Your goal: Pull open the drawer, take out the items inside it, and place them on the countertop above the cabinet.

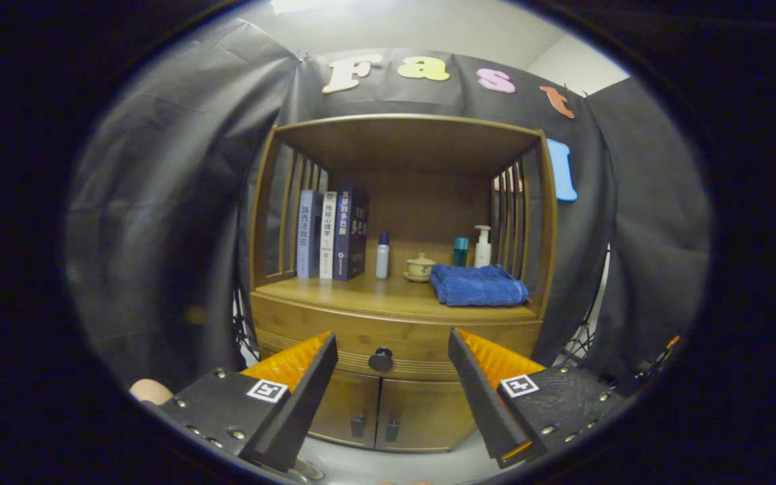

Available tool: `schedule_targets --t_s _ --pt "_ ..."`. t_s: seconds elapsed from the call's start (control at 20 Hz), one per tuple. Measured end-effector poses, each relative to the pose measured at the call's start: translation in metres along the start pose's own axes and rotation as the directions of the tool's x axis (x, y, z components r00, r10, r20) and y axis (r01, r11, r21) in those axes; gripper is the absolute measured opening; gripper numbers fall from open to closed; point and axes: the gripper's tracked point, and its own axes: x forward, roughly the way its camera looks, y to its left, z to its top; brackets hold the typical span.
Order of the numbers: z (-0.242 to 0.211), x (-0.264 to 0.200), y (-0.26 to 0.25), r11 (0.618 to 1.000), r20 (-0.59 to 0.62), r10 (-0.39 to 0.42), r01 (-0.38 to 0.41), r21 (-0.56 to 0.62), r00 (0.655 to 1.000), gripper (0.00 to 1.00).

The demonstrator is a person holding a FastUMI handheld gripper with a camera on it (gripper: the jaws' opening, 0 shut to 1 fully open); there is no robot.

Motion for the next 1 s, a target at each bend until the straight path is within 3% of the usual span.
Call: schedule_targets --t_s 0.1,0.2,0.25,0.4,0.55,0.75,0.9,1.0 --pt "-0.015 0.029 -0.004 0.999 -0.023 -0.025 0.025 -0.023 0.999 0.99" --pt "-0.034 0.052 0.001 0.999 -0.063 -0.026 0.024 -0.036 0.998 0.94" --pt "-0.042 0.062 0.002 0.999 -0.078 -0.026 0.022 -0.047 0.997 0.87" --pt "-0.069 0.089 0.014 0.998 -0.131 -0.008 -0.001 -0.064 0.991 0.82" --pt "-0.087 0.107 0.018 0.999 -0.165 -0.024 0.017 -0.048 0.986 0.58" --pt "-0.108 0.127 0.022 0.999 -0.217 -0.037 0.037 0.0 0.975 0.58" --pt "-0.114 0.135 0.021 0.999 -0.23 -0.05 0.053 0.004 0.972 0.45" --pt "-0.122 0.138 0.02 0.999 -0.245 -0.05 0.049 -0.011 0.968 0.46"
